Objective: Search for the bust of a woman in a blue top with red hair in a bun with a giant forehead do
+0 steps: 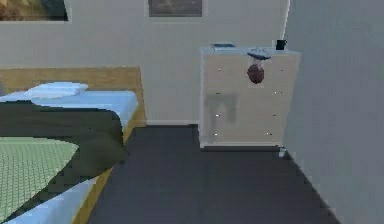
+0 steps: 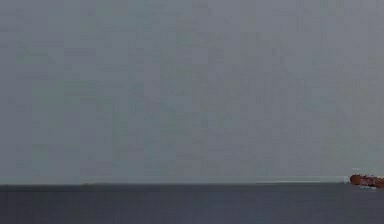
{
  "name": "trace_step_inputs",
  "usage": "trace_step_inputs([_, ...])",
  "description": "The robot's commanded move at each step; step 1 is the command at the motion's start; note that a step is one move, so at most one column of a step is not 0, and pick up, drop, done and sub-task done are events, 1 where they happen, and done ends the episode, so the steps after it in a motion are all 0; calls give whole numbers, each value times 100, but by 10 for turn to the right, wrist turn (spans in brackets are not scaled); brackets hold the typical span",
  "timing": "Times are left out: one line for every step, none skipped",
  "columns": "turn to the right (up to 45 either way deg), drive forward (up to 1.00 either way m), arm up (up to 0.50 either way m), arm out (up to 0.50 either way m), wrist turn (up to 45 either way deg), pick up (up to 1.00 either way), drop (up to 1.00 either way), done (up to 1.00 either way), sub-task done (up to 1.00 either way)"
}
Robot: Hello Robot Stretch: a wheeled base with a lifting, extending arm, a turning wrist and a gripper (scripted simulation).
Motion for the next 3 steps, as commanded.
trace_step_inputs([0, 100, 0, 0, 0, 0, 0, 0, 0])
trace_step_inputs([0, 50, 0, 0, 0, 0, 0, 0, 0])
trace_step_inputs([450, 0, 0, 0, 0, 0, 0, 0, 0])
